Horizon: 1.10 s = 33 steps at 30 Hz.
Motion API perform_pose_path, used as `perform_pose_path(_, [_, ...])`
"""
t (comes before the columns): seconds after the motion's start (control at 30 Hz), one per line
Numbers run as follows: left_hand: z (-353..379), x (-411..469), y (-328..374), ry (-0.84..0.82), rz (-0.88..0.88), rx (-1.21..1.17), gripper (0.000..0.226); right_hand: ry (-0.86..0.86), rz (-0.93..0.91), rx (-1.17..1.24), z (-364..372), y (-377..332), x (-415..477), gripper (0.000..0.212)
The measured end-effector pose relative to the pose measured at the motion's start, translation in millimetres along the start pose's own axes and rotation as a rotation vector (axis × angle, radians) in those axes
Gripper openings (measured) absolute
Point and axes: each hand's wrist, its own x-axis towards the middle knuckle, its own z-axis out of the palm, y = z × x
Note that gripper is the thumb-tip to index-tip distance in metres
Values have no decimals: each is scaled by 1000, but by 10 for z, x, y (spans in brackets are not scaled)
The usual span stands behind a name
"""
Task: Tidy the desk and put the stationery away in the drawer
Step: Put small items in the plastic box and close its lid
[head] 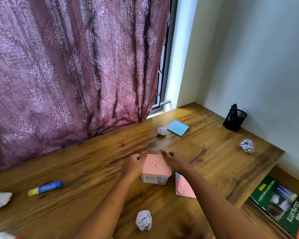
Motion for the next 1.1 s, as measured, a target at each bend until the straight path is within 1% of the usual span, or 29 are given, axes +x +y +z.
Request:
perform_pose_path(0.07, [18, -12, -5, 30, 24, 9, 45, -8, 16, 102, 17, 17, -19, 57])
perform_pose_path(0.13, [38, 3, -20, 26, 32, -25, 43, 28, 21, 230, 31, 25, -40, 53])
perform_pose_path(0.23, [47, 29, -28, 16, 26, -75, 41, 67, 22, 350, 43, 35, -59, 41])
perform_pose_path(0.37, [70, 39, -38, 35, 10, -127, 41, -7, 8, 484, 64, 33, -83, 29])
perform_pose_path(0.53, [119, 51, -54, 63, -6, -212, 42, 25, -10, 524, 35, -34, -117, 24])
perform_pose_path(0.7, [153, -12, -77, 95, -21, -281, 43, 57, 79, 528, 38, -32, -185, 32])
perform_pose_path(0.8, [157, -44, -62, 160, -47, -319, 35, -1, 128, 507, -26, -40, -328, 38])
perform_pose_path(0.87, [173, -53, -79, 171, -59, -379, 28, -77, 169, 505, -61, -27, -456, 34])
perform_pose_path(0.93, [181, -46, -114, 159, -76, -479, 22, -192, 190, 530, -80, 4, -562, 31])
perform_pose_path(1.0, [165, -50, -132, 144, -111, -598, 17, -278, 189, 613, -80, 33, -628, 32])
perform_pose_path(1.1, [125, -64, -95, 110, -131, -726, 10, -308, 186, 825, -58, 81, -651, 29])
